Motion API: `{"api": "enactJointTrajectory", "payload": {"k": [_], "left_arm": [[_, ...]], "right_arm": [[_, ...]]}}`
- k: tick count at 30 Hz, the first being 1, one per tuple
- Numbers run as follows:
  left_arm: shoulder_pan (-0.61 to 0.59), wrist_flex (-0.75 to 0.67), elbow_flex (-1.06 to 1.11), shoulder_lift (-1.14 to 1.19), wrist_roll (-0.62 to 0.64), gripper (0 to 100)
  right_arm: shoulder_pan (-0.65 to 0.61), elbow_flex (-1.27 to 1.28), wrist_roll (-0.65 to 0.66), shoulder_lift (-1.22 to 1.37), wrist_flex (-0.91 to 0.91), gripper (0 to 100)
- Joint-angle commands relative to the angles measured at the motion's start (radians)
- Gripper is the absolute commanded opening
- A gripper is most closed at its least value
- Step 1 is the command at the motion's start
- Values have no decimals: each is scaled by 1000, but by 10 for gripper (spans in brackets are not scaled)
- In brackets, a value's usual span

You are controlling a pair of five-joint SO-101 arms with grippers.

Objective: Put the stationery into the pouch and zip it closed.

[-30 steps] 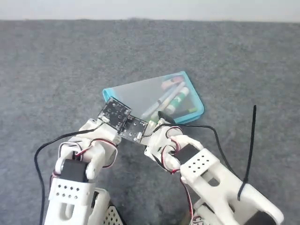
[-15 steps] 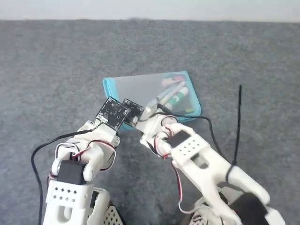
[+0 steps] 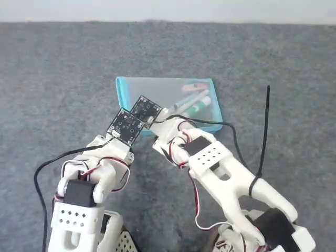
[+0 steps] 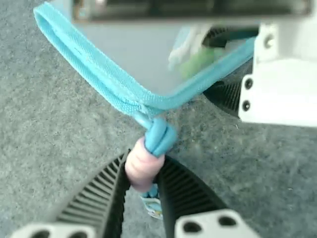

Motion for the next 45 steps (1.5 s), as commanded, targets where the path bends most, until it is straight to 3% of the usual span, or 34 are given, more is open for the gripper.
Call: {"api": "enactJointTrajectory", "payload": {"k": [1,10,16,20,27,37,45], "left_arm": [[17,-5,-41,-32,3,10],[9,-28,-18,-38,-18,12],[-2,-232,119,-40,-25,12],[-72,-318,150,-40,-21,12],[-83,-324,153,-40,-21,12],[-89,-344,186,-40,-23,12],[-41,-370,237,-38,-21,12]], "right_arm": [[39,-74,-21,-19,45,5],[102,-58,72,-21,173,6],[117,61,167,-77,174,6],[153,157,180,-182,163,5],[334,261,285,-268,160,5],[372,353,342,-357,150,5],[498,358,338,-383,150,6]]}}
